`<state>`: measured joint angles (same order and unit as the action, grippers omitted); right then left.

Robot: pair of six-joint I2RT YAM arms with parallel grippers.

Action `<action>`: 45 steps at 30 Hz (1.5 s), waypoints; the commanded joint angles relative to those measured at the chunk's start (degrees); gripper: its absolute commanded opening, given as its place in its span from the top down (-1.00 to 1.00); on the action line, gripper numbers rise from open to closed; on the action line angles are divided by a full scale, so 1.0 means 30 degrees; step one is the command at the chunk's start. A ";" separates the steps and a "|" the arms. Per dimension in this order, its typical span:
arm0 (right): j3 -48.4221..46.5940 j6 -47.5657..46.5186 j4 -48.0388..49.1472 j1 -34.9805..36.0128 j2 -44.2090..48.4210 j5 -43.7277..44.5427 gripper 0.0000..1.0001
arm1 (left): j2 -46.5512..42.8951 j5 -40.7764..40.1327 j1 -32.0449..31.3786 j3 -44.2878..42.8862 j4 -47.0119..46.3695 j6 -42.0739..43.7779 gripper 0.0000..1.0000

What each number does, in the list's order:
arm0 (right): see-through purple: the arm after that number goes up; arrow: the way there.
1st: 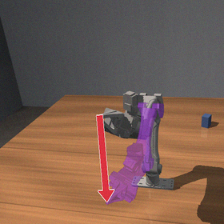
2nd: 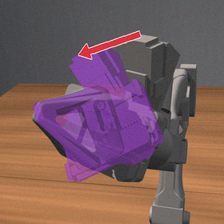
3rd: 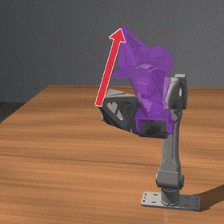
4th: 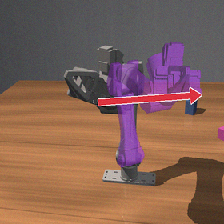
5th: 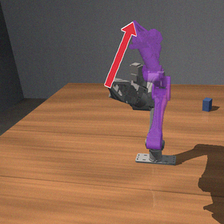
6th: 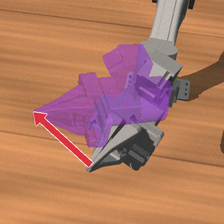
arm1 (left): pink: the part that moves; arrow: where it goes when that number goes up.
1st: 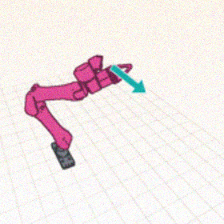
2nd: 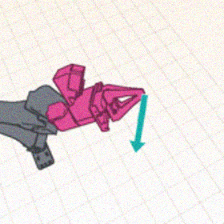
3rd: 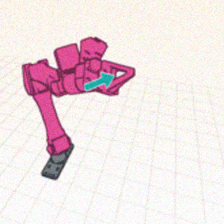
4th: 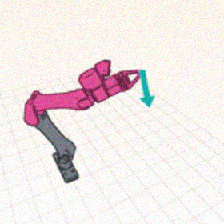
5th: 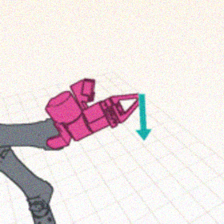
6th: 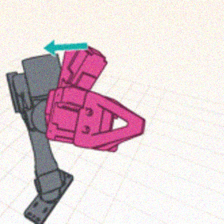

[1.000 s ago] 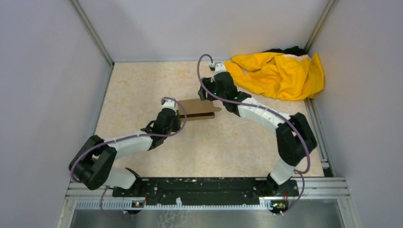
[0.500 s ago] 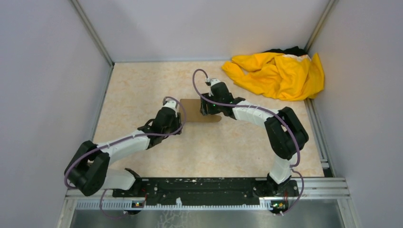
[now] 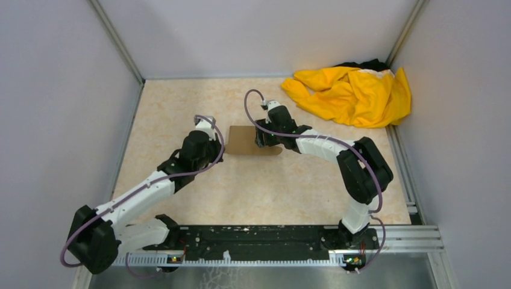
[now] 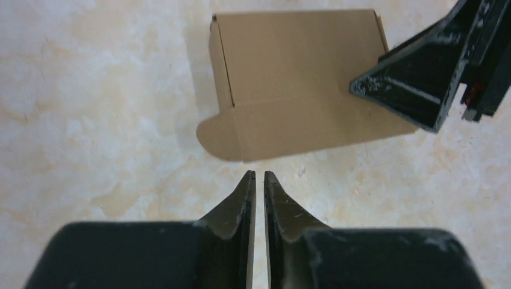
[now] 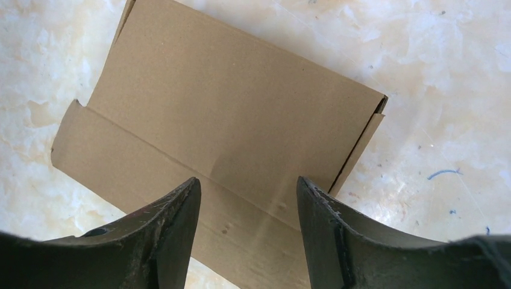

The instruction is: Fold the paper box

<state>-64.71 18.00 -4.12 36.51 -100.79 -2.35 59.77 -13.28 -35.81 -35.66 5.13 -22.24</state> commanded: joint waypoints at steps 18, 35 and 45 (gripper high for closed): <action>-0.0803 -0.1319 -0.0711 -0.0100 0.1033 0.0871 0.23 | 1.0545 0.3323 0.1550 -0.4805 -0.4847 0.1554 1.00; 0.0431 -0.0345 -0.0152 -0.0258 -0.0622 0.0278 0.38 | 1.1347 0.4338 0.1677 -0.3473 -0.4996 0.0911 1.00; -0.0399 -0.0861 0.0001 -0.0353 0.2317 0.0274 0.21 | 0.8571 0.4337 0.2218 -0.5652 -0.3031 0.1627 0.57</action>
<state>-64.86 16.08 -4.99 35.75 -99.79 -1.54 89.32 -1.23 -30.09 -49.08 -6.48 -18.79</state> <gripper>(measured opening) 0.387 0.192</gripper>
